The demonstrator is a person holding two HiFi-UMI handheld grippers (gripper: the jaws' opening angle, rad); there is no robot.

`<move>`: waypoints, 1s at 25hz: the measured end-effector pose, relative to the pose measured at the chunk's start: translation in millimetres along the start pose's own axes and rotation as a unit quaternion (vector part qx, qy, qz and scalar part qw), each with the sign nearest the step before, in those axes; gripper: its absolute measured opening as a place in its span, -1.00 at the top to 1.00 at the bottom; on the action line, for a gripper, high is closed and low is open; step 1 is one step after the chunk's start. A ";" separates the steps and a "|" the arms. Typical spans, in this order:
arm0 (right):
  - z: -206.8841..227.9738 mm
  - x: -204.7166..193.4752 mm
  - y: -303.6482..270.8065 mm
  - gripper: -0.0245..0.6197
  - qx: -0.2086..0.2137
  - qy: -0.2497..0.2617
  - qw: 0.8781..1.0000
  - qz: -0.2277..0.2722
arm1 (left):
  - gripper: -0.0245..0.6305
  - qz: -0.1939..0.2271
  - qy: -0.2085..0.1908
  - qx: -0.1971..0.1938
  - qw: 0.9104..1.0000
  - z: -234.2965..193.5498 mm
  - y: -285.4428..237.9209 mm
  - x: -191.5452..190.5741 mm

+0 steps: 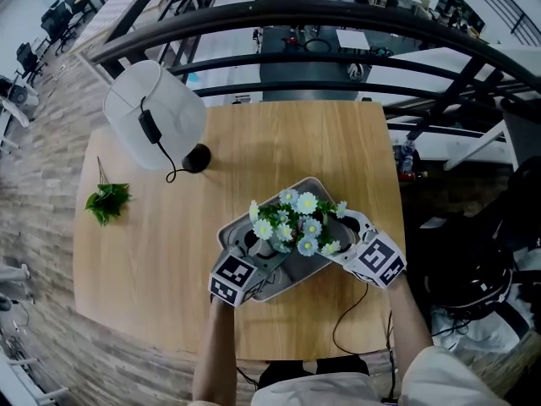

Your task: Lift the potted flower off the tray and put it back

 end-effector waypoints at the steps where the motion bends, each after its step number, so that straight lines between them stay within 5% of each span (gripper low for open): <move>1: -2.7 4.1 4.9 -0.17 -0.003 -0.001 1.000 0.003 | -0.05 0.004 -0.001 0.000 1.000 2.2 4.2 3.5; 15: -71.7 51.4 90.6 -0.18 -0.063 0.002 0.997 0.045 | -0.04 0.058 -0.065 0.004 0.996 65.1 81.4 54.3; 25: -132.2 61.5 134.3 -0.18 -0.093 -0.002 0.994 0.050 | -0.04 0.057 -0.079 -0.016 0.995 111.4 127.6 58.5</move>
Point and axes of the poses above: the fingertips, and each gripper's own axes: y backward along the fingers, z to its right, x out of its top, the point moved 9 cm from there along y, backward along the fingers, and after that the axes turned 10 degrees about -z, right-handed, at the moved point
